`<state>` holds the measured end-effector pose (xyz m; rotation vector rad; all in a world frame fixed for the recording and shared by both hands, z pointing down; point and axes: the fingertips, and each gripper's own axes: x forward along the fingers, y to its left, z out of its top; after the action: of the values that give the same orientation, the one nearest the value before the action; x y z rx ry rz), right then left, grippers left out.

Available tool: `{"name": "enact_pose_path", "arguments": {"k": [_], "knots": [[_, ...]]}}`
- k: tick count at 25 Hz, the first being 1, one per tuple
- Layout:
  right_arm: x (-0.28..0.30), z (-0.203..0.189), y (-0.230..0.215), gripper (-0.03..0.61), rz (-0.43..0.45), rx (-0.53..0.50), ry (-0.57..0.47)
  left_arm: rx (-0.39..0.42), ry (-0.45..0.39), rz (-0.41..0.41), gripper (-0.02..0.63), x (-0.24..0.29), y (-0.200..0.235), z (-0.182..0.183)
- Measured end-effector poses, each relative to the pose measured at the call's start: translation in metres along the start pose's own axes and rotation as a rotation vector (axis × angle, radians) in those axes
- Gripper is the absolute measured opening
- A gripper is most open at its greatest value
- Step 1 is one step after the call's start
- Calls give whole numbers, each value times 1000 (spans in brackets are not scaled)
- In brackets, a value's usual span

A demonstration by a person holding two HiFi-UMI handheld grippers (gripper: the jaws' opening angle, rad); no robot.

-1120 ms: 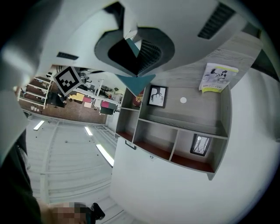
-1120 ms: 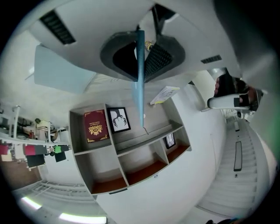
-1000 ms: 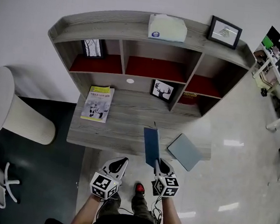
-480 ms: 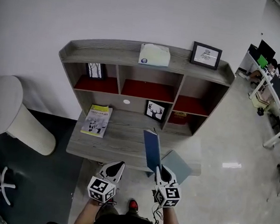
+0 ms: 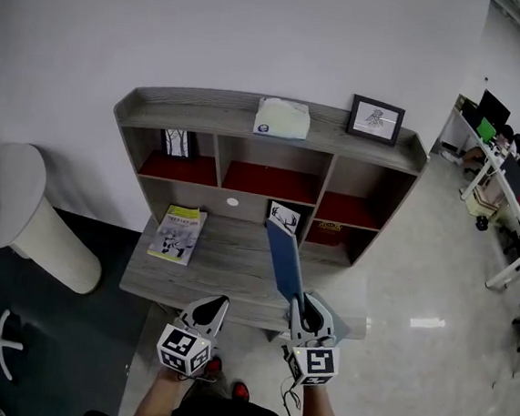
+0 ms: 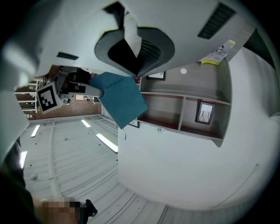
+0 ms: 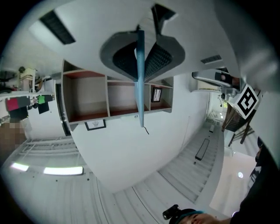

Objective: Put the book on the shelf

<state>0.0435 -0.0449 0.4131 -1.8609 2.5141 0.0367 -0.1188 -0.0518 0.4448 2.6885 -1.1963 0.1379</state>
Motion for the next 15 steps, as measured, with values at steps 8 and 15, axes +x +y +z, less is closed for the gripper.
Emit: {"name": "enact_pose_path", "arguments": {"k": [8,15], "knots": [[58,46,-11,60,-31,-178,-73,14,-23,0,3,38,45,22],[112,69,-21,61,-61,-493,-37,8,-17,-35,3,79,82,40]]}}
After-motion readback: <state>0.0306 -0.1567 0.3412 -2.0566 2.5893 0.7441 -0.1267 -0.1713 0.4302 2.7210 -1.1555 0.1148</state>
